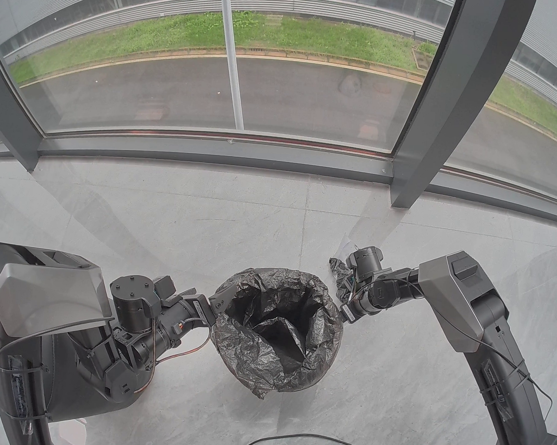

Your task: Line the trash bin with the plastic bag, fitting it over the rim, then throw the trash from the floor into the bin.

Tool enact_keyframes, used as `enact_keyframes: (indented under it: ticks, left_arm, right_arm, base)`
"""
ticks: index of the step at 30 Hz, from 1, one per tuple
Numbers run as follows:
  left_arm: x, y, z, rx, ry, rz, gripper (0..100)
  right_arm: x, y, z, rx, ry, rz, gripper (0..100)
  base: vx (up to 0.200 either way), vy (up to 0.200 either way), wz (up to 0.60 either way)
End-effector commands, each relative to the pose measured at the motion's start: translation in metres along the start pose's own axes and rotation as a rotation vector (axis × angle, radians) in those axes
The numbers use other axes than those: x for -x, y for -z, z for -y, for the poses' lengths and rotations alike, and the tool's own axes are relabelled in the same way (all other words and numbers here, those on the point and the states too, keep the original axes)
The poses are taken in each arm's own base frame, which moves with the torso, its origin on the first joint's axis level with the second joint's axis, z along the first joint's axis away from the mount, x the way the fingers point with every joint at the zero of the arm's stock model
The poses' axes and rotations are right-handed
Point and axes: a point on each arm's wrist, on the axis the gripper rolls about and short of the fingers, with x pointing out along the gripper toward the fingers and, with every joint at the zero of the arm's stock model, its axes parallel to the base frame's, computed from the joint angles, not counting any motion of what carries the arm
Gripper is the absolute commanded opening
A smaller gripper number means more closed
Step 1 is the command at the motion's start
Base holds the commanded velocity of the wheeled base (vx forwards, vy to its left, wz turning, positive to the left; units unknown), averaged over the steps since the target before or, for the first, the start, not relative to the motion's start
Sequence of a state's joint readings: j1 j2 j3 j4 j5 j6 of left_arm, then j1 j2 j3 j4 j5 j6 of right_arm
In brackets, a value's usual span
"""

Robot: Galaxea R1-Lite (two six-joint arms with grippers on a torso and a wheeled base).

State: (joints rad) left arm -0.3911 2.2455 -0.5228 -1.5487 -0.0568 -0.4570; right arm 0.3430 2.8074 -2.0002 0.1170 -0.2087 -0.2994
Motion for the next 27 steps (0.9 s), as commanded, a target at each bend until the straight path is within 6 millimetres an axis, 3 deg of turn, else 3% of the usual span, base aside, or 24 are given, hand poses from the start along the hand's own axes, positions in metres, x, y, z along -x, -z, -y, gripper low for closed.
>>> enact_keyframes:
  ticks: [1,9,14,18,27]
  left_arm:
    - [0.0,0.001,0.0,0.0,0.0,-0.003,100]
    - [0.0,0.001,0.0,0.0,0.0,-0.003,100]
    - [0.0,0.0,0.0,0.0,0.002,0.001,100]
    - [0.0,0.0,0.0,0.0,0.002,0.0,100]
    - [0.0,0.001,0.0,-0.001,-0.001,-0.002,100]
  right_arm:
    - [-0.001,0.0,-0.003,0.015,0.001,-0.002,100]
    - [0.006,-0.002,-0.002,0.04,0.062,-0.039,100]
    - [0.039,-0.017,-0.004,0.074,0.069,-0.076,100]
    - [0.049,-0.023,-0.01,0.09,0.066,-0.07,100]
    - [0.033,-0.029,-0.01,0.134,0.052,0.069,100]
  base:
    - [0.0,0.0,0.0]
    - [0.0,0.0,0.0]
    - [0.0,0.0,0.0]
    - [0.0,0.0,0.0]
    - [0.0,0.0,0.0]
